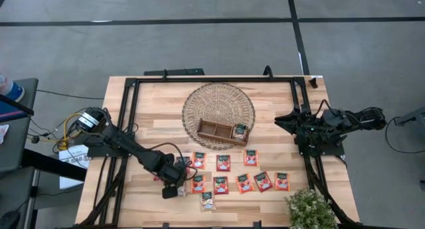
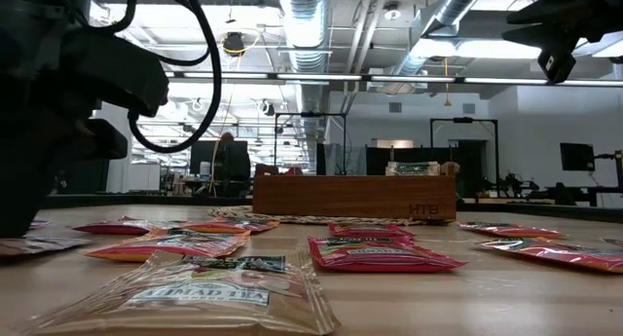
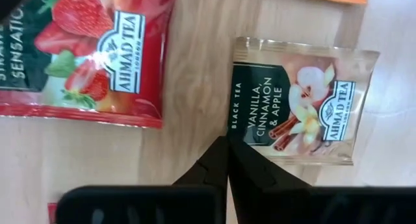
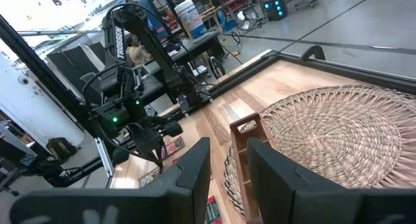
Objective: Pick & Place Tea
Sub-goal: Put the brown tea bag into the right section of the wooden organizer
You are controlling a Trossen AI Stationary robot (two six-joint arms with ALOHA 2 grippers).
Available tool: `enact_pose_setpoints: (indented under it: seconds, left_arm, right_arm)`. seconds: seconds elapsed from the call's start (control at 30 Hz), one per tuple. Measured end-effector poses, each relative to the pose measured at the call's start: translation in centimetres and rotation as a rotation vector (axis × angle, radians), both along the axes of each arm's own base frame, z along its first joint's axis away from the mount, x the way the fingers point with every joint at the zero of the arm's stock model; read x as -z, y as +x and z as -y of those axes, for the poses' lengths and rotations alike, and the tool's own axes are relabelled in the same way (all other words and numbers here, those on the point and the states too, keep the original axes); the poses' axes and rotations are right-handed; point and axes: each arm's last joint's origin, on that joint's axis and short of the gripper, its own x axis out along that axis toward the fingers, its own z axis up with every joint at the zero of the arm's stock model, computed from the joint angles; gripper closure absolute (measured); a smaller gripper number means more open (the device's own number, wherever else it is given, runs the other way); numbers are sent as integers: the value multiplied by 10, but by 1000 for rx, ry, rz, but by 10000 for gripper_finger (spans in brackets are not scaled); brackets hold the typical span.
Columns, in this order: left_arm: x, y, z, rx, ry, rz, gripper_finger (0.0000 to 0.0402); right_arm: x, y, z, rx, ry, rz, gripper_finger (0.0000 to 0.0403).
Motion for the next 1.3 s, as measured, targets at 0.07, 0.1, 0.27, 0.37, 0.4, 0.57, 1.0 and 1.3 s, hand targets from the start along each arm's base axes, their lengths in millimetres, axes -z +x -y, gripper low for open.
enact_pose_setpoints:
  seconds: [0.07,0.1,0.27,0.37,0.4,0.57,1.0,1.3]
  left_arm:
    - [0,0,-1,-6,7,-2,401]
    - [0,0,-1,-6,7,-2,401]
    - [0,0,-1,-17,5,-4,401]
    - [0,0,-1,-21,5,-5,401]
    - [0,0,-1,-22,5,-5,401]
    - [0,-1,-1,-27,5,-7,401]
    - [-5,2,2,-57,-58,-35,318]
    - [-17,6,5,-88,-63,-57,269]
  right_arm:
    - [0,0,0,0,0,0,310]
    - [0,0,0,0,0,0,310]
    - [0,0,0,0,0,0,310]
    - [0,0,0,0,0,0,310]
    - [0,0,0,0,0,0,310]
    - [0,0,0,0,0,0,310]
    - [0,0,0,0,-1,0,310]
    - [0,0,0,0,-10,-3,310]
